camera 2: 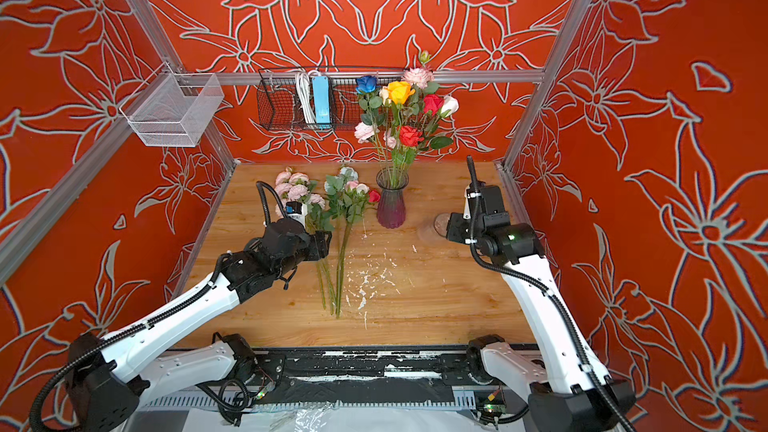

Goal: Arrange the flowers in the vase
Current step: 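Carry the glass cup nearer the robot and set it on the table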

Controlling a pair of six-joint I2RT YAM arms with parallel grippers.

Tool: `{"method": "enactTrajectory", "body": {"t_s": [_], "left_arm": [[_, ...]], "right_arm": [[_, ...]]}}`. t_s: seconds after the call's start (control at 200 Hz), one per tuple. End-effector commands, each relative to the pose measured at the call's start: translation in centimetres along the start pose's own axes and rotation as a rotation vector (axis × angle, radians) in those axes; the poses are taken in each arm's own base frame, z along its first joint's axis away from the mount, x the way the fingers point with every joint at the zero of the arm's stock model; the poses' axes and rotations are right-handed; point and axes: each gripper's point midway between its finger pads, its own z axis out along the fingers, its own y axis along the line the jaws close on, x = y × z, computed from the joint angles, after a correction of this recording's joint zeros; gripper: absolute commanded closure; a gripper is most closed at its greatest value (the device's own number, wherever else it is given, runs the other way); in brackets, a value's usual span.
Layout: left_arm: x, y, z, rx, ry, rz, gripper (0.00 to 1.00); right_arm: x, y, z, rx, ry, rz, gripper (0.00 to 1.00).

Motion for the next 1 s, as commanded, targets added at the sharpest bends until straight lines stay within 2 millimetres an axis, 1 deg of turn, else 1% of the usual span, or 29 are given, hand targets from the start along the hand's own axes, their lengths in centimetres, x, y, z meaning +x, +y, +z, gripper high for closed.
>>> {"method": "enactTrajectory", "body": {"t_s": [0.0,0.03,0.04,0.065,0.135,0.21,0.23,0.245,0.31,0.38,0.445,0.545,0.675,0.741,0.996], "left_arm": [[-0.5,0.4,-1.1,0.009,-0.035,-0.055,0.3],[0.1,1.0,-1.0,0.0,-0.039,-0.069,0.3],[-0.2,1.1,-1.5,0.01,-0.058,-0.079,0.3],[0.1,1.5,-1.9,0.011,-0.07,-0.093,0.3],[1.6,2.6,-2.1,0.007,-0.066,-0.13,0.31],[3.4,3.8,-2.3,-0.016,-0.035,-0.155,0.32],[3.8,4.1,-2.3,-0.02,-0.029,-0.162,0.32],[4.1,4.4,-2.3,-0.025,-0.023,-0.167,0.32],[5.2,5.2,-2.4,-0.039,-0.007,-0.189,0.32],[6.1,5.5,-2.5,-0.037,0.004,-0.201,0.33],[6.4,5.5,-2.7,-0.02,0.008,-0.199,0.33],[6.1,5.4,-3.1,-0.011,0.002,-0.17,0.32],[5.5,5.2,-3.5,-0.006,-0.011,-0.129,0.32],[5.3,4.9,-3.4,0.007,-0.012,-0.116,0.31],[5.5,3.8,-2.8,0.05,0.008,-0.088,0.31]], "right_arm": [[-0.4,2.0,-2.4,-0.051,-0.043,-0.036,1.0],[0.1,2.4,-2.5,-0.056,-0.026,-0.05,1.0],[0.2,2.5,-2.6,-0.059,-0.021,-0.055,1.0],[0.5,2.8,-2.6,-0.058,-0.004,-0.065,1.0],[1.4,4.0,-2.9,-0.066,0.039,-0.116,1.0],[1.5,5.8,-3.0,-0.081,0.06,-0.17,1.0],[2.0,5.9,-3.0,-0.07,0.086,-0.192,1.0],[1.9,6.2,-3.1,-0.068,0.09,-0.206,1.0],[2.1,7.3,-2.8,-0.044,0.121,-0.272,1.0],[2.7,8.9,-2.2,-0.076,0.18,-0.302,1.0],[2.8,10.1,-1.6,-0.087,0.201,-0.311,1.0],[3.6,11.9,-0.2,-0.117,0.267,-0.331,1.0],[4.4,12.9,1.5,-0.114,0.335,-0.35,1.0],[4.8,13.1,2.2,-0.1,0.363,-0.367,1.0],[5.8,12.4,3.9,-0.049,0.402,-0.394,1.0]]}}
